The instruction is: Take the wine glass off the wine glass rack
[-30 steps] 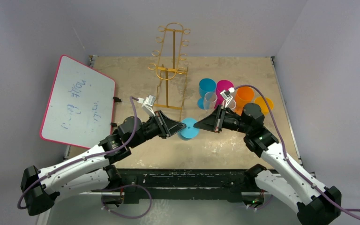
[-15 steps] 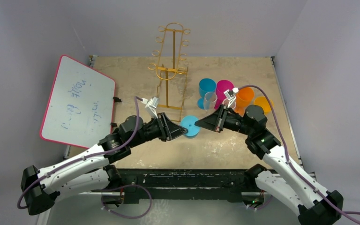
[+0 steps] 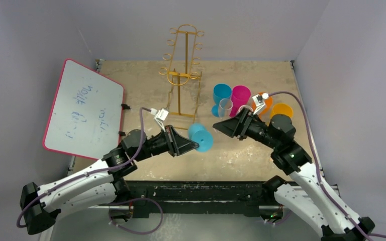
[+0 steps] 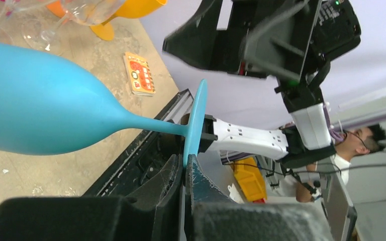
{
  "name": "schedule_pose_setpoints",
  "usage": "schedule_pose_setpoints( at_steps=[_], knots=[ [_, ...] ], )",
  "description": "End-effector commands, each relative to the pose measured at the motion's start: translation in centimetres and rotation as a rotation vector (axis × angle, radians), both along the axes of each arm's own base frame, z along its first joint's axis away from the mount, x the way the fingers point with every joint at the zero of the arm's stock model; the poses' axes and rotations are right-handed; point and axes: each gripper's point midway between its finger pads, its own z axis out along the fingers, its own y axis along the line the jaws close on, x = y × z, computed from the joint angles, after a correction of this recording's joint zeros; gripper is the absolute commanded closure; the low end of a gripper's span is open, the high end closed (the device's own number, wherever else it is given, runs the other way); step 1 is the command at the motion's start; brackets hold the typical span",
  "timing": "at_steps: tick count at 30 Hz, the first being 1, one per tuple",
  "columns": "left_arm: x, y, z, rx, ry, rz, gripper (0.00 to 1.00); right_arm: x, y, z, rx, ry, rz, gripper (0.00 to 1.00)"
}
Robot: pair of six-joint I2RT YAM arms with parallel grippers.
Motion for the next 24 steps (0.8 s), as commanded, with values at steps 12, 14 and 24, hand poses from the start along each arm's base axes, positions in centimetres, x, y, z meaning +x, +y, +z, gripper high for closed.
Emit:
schedule_pose_setpoints(
  at_steps=[12, 14, 24],
  knots=[
    [-4.7, 3.8, -0.1, 0.133, -0.575, -0.218, 1.0, 3.3, -4.1, 2.1, -0.297, -0.088, -0.231, 0.18],
    [-5.5, 4.2, 0.1, 0.149, -0.687, -0.264, 1.0, 3.4, -2.3, 2.4, -0.316, -0.097, -0.113, 0.18],
    [-6.5, 4.5, 2.3, 0.173, -0.889, -0.344, 1.0, 6.0, -3.4, 5.0, -0.331, -0.173, -0.231, 0.1]
  ],
)
